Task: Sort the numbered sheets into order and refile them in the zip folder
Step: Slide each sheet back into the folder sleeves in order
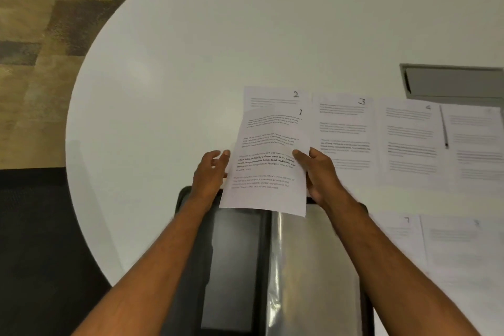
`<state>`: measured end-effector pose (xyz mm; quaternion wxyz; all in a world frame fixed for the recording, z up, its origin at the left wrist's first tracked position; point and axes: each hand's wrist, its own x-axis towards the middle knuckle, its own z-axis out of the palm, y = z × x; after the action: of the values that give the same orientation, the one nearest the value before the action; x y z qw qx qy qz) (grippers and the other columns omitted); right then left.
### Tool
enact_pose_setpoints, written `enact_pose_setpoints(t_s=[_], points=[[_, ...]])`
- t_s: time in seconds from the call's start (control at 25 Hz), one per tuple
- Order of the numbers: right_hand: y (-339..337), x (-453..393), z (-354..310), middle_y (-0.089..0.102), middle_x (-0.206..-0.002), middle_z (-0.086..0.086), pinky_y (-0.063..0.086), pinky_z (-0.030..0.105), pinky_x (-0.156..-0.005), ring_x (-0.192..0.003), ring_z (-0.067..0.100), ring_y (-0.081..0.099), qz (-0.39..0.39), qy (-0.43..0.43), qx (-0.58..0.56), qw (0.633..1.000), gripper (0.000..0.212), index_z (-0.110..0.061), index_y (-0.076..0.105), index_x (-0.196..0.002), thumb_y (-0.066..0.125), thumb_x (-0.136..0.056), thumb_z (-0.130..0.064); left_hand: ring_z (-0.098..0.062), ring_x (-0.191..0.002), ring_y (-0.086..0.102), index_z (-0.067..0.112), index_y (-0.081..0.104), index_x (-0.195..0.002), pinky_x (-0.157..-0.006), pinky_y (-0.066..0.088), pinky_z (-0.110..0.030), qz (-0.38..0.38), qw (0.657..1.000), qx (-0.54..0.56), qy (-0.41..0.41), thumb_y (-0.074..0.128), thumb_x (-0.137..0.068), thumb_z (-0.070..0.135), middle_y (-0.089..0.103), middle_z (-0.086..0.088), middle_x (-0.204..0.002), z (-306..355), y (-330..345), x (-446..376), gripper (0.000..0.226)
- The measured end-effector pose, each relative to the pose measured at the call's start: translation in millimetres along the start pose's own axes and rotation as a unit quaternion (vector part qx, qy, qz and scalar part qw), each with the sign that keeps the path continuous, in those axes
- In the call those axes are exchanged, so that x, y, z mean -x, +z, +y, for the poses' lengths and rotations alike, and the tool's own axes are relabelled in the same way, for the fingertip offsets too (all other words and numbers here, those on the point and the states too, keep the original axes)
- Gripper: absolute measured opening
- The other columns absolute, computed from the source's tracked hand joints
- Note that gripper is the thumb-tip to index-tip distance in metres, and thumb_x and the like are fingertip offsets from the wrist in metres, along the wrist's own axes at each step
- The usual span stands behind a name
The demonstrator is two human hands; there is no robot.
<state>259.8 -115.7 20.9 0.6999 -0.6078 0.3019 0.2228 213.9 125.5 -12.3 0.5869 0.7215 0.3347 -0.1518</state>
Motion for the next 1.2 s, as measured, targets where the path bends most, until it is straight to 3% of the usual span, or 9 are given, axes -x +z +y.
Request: enact_pose_setpoints(t_s=[0.12,0.24,0.4,0.52,0.6,0.8,1.0,1.2], points=[[-46.7,33.8,18.4,0.077,-0.115,0.006,0.06,0.041,-0.087,-0.104,0.025,0.074,-0.004,0.011,-0.024,1.0,0.025,-0.013,0.07,-0.123,0.068,-0.098,-0.013,-0.026,-0.105,0.073,0.016,0.065,-0.13,-0.09,0.06,-0.041,-0.128,0.983,0.096,-0.092,0.06,-0.098,0.054,0.073,-0.006,-0.121,-9.8,21.9,39.2,0.05],[-83.2,64.8,38.9,0.078,-0.109,0.005,0.061,0.032,-0.073,-0.093,0.02,0.076,0.004,0.014,-0.021,1.0,0.02,-0.014,0.072,-0.118,0.066,-0.099,-0.011,-0.031,-0.109,0.072,0.008,0.069,-0.123,-0.094,0.059,-0.045,-0.211,0.946,0.194,-0.152,0.066,-0.099,0.031,0.076,-0.012,-0.117,-25.7,39.4,84.6,0.034],[-129.6,97.9,64.2,0.079,-0.105,0.006,0.06,0.031,-0.068,-0.088,0.02,0.077,0.02,0.013,0.01,1.0,0.017,-0.013,0.072,-0.114,0.069,-0.097,-0.012,-0.029,-0.095,0.076,0.006,0.07,-0.12,-0.08,0.064,-0.041,-0.167,0.967,0.151,-0.121,0.064,-0.101,0.015,0.077,-0.014,-0.113,-53.7,65.3,134.7,0.023],[-159.9,117.4,75.6,0.079,-0.108,0.005,0.061,0.038,-0.08,-0.097,0.025,0.076,0.01,0.008,0.02,1.0,0.026,-0.014,0.071,-0.122,0.07,-0.096,-0.012,-0.035,-0.101,0.074,0.004,0.069,-0.121,-0.092,0.06,-0.052,-0.146,0.976,0.129,-0.091,0.064,-0.1,0.014,0.076,-0.015,-0.113,-68.8,82.7,166.6,0.023],[-179.0,128.4,79.0,0.078,-0.112,0.005,0.06,0.041,-0.087,-0.102,0.026,0.075,-0.008,0.003,0.024,1.0,0.029,-0.014,0.071,-0.124,0.071,-0.095,-0.013,-0.035,-0.103,0.074,0.005,0.069,-0.122,-0.093,0.059,-0.052,-0.147,0.977,0.129,-0.081,0.064,-0.1,0.014,0.076,-0.014,-0.113,-75.2,93.3,185.2,0.024],[-223.3,151.2,83.3,0.078,-0.113,0.002,0.06,0.032,-0.072,-0.096,0.02,0.076,-0.027,-0.002,0.033,0.999,0.025,-0.018,0.072,-0.119,0.074,-0.093,-0.018,-0.029,-0.097,0.076,0.006,0.07,-0.12,-0.082,0.063,-0.041,-0.147,0.979,0.122,-0.07,0.065,-0.1,0.016,0.077,-0.013,-0.111,-81.3,124.0,219.2,0.023],[-258.3,161.7,101.6,0.075,-0.115,0.0,0.059,0.025,-0.073,-0.096,0.014,0.074,-0.022,-0.026,0.091,0.995,0.034,-0.016,0.069,-0.126,0.075,-0.092,-0.016,-0.025,-0.091,0.077,0.01,0.072,-0.116,-0.072,0.062,-0.033,-0.15,0.984,0.071,-0.073,0.064,-0.101,0.018,0.079,-0.007,-0.105,-91.5,153.5,236.6,0.019],[-276.2,166.6,125.3,0.074,-0.118,0.003,0.06,0.03,-0.08,-0.099,0.015,0.073,0.015,-0.024,0.123,0.992,0.037,-0.014,0.068,-0.128,0.075,-0.093,-0.018,-0.011,-0.07,0.072,0.007,0.072,-0.105,-0.052,0.051,-0.016,-0.144,0.988,-0.009,-0.062,0.061,-0.102,0.014,0.078,-0.004,-0.094,-103.6,165.1,231.5,0.014]])
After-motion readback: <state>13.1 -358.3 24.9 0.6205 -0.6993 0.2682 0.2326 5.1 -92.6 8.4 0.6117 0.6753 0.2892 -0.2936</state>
